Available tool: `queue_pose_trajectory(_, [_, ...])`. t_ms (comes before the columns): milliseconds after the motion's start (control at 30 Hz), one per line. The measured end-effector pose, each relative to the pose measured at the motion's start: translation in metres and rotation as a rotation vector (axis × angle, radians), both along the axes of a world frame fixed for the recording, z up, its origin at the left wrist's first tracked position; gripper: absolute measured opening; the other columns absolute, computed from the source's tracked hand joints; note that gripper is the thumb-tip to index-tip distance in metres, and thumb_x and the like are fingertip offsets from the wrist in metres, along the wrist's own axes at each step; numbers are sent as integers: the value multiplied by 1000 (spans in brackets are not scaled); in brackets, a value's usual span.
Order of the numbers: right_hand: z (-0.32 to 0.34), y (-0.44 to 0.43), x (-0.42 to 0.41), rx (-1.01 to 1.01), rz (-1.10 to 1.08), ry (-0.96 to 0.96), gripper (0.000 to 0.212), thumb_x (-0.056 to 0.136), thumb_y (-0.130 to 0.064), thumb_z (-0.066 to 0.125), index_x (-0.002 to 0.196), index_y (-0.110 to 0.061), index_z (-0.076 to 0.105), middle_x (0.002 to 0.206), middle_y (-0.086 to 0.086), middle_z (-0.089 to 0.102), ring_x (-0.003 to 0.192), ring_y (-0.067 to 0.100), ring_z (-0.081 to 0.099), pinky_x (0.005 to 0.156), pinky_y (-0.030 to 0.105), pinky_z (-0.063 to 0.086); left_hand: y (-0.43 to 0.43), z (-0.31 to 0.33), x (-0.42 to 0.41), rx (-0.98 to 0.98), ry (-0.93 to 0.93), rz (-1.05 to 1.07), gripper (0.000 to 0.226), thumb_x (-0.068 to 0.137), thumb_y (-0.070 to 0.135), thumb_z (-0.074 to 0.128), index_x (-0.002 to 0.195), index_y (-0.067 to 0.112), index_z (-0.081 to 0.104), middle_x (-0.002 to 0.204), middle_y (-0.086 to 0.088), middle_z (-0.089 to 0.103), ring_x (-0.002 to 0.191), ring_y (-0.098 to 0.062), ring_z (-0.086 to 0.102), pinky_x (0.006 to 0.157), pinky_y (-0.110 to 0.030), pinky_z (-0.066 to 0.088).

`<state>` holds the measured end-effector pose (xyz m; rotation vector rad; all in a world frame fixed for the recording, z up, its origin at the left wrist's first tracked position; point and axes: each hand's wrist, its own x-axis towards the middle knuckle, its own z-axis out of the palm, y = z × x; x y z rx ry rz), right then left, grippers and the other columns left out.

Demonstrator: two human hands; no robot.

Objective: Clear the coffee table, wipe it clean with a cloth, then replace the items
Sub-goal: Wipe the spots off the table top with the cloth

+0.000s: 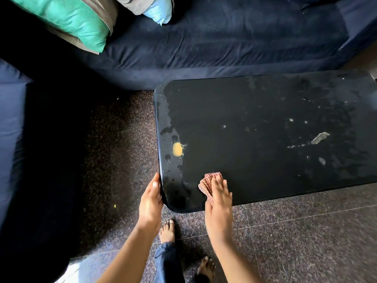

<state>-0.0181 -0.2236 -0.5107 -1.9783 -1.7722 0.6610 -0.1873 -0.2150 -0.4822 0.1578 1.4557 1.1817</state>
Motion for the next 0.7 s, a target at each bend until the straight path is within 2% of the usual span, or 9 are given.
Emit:
queue_pose_trajectory(100, [1,-16,-44,21,1,60,76,80,3,63,146,-15,27,152,-1,31,144,14,14,118,34,10,-8,-4,-1,-34,-211,154,49,103,38,22,139,13,45,134,-2,55,122,-18,52,105,-34,37])
queue_pose_trajectory(233, [7,-24,-93,-17,41,125,66,82,-8,50,145,-17,32,152,-2,30,143,18,22,116,35,13,-13,-8,-5,-44,-348,227,58,101,47,20,130,9,52,121,-10,64,113,-21,57,94,-33,43])
queue_pose_trajectory(333, [5,-22,-98,34,108,127,59,83,-14,41,142,-17,35,151,-1,30,141,17,27,113,37,18,-12,-8,-7,-61,-367,235,59,99,50,21,126,8,54,115,-12,67,110,-23,59,93,-35,44])
queue_pose_trajectory(433, [0,-22,-69,79,83,138,68,83,-3,56,146,-15,31,153,-2,28,144,14,19,117,34,13,-12,-8,-7,-61,-331,211,63,99,53,18,129,11,53,126,-9,61,116,-21,56,95,-35,43])
queue_pose_trajectory(533, [-6,-20,-50,71,-3,97,73,79,6,63,144,-10,33,151,1,32,143,17,20,117,33,10,-13,-9,-7,-64,-310,187,68,97,58,16,134,13,52,129,-5,60,120,-20,55,99,-37,41])
queue_pose_trajectory(633, [0,-26,-66,76,45,94,62,86,-5,50,145,-13,33,153,0,29,144,14,17,117,34,10,-13,-8,-9,-59,-334,206,74,94,64,16,133,13,52,129,-5,60,120,-22,54,104,-42,38])
queue_pose_trajectory(700, [3,-30,-85,72,137,96,57,88,-13,38,145,-15,32,153,-1,29,144,14,18,117,35,12,-12,-7,-13,-59,-357,231,75,93,66,18,130,13,54,125,-10,62,116,-25,56,100,-41,41])
